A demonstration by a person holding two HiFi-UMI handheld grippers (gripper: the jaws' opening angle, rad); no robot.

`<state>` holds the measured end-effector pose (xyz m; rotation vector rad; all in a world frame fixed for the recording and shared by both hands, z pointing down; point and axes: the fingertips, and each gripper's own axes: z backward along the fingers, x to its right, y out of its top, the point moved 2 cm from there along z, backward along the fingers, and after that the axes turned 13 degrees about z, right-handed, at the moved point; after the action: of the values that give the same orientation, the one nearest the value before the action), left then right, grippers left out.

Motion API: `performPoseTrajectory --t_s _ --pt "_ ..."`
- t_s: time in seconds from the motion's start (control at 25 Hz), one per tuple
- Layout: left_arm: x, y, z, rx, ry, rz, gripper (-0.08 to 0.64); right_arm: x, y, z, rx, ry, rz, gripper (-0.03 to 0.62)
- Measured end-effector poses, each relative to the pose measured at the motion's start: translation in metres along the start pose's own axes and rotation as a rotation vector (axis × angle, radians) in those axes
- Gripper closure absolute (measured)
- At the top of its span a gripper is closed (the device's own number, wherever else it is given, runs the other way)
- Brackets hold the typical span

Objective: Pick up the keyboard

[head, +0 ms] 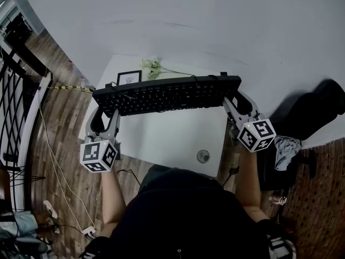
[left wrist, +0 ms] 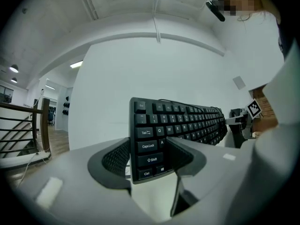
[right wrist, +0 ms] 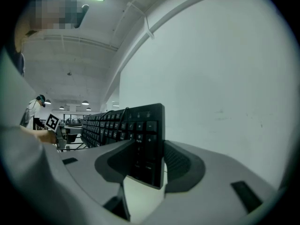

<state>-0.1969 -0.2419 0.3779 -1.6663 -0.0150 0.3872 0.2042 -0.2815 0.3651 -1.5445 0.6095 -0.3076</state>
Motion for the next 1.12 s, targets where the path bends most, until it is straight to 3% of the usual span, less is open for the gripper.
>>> performPoseTrajectory --t_s 1.12 --pt "0.005 -0.015 0.016 0.011 0.008 -0.007 0.308 -0.007 -0.012 0.013 -0.001 0.010 0.003 0.396"
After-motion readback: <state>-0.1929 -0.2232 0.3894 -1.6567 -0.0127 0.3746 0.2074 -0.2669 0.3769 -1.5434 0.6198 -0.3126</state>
